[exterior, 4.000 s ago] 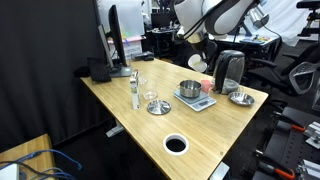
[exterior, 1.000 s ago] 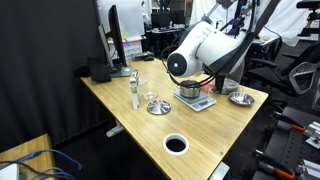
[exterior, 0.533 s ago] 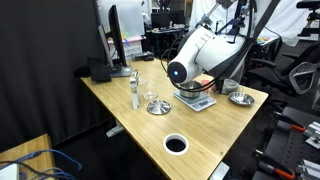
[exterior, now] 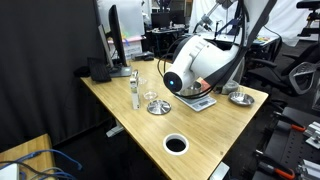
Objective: Put the silver pot on the scale, pour the contents in the white mug into the silver pot, put the silver lid on the pot
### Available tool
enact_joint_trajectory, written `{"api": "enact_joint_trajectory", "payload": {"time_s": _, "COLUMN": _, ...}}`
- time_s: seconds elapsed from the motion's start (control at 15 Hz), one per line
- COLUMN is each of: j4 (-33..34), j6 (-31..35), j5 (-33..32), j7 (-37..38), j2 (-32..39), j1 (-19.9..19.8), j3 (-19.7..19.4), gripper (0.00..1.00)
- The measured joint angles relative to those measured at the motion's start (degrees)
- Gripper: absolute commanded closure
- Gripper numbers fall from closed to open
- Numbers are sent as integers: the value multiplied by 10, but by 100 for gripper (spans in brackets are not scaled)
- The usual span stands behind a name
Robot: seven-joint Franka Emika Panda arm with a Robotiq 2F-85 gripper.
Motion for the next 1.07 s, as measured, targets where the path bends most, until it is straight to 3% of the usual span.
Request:
{"api": "enact_joint_trajectory", "payload": {"time_s": 0.53, "j4": 25, "j6": -41, "j5": -13, "j7": 0, "j2": 28, "j1": 10, "j3": 2, "gripper": 98}}
{"api": "enact_joint_trajectory", "payload": {"time_s": 1.07, "j4": 44, "j6": -40, "j5": -7, "j7": 1, "j2": 38, "j1": 6, "j3": 5, "gripper": 98}}
